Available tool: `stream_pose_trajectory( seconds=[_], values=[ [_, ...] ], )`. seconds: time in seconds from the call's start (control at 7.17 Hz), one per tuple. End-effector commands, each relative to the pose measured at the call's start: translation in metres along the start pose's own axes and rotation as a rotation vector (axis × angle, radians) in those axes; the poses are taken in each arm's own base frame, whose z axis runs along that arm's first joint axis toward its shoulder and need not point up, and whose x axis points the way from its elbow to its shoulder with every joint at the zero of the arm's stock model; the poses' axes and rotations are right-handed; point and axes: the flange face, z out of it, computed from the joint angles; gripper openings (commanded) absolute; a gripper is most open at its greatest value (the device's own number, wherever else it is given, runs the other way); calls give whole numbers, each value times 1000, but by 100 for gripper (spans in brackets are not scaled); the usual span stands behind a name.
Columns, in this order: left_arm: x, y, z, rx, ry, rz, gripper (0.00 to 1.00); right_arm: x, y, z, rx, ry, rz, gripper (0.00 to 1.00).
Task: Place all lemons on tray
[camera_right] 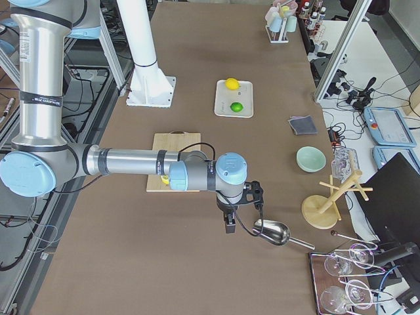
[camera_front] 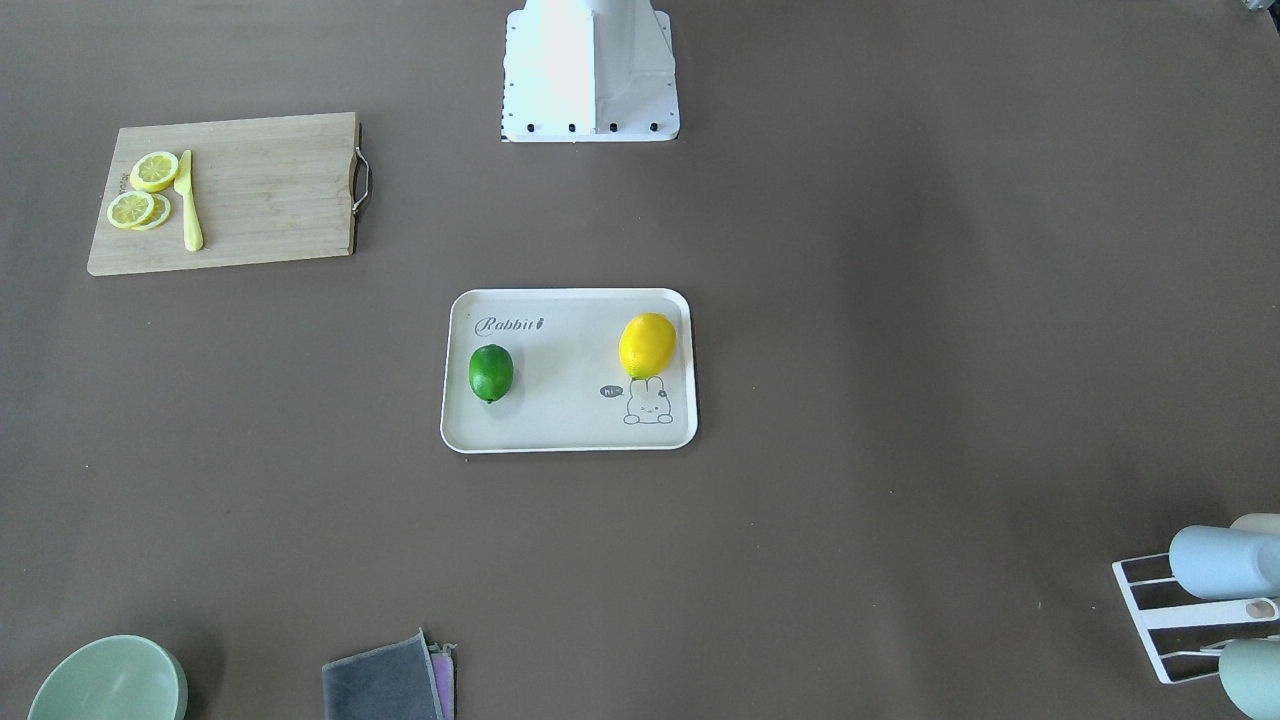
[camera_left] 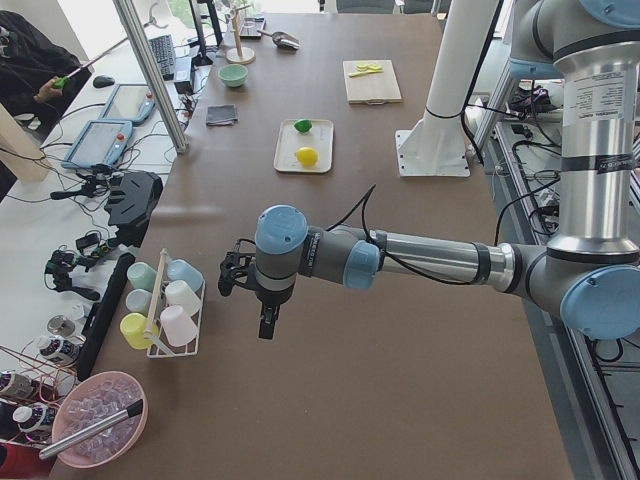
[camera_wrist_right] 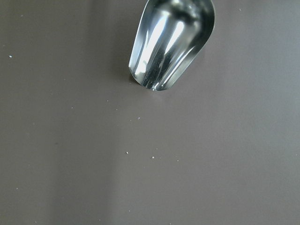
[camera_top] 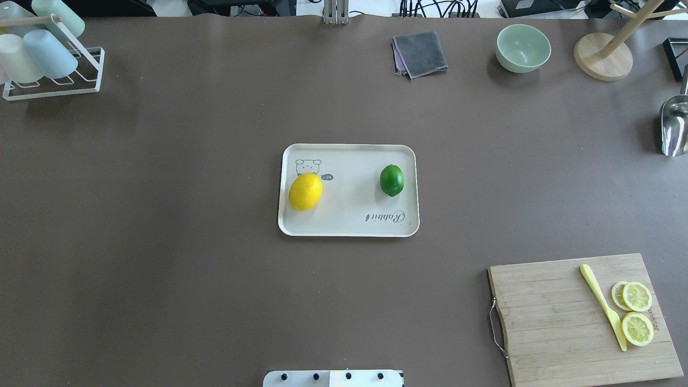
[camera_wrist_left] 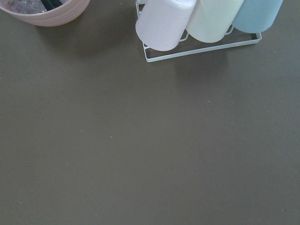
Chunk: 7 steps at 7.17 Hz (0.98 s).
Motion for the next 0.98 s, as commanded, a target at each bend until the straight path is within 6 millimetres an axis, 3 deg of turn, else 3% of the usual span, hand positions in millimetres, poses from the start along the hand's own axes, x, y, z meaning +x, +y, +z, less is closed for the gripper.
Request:
stream_pose_trajectory(
  seconds=[0.0,0.84],
  values=[
    [0,-1,0,1,-3,0,98,-1,-1,-1,1,-8,-1,100],
    [0,-2,0,1,-5,2,98,-2,1,0,1,-21,1,100]
  ],
)
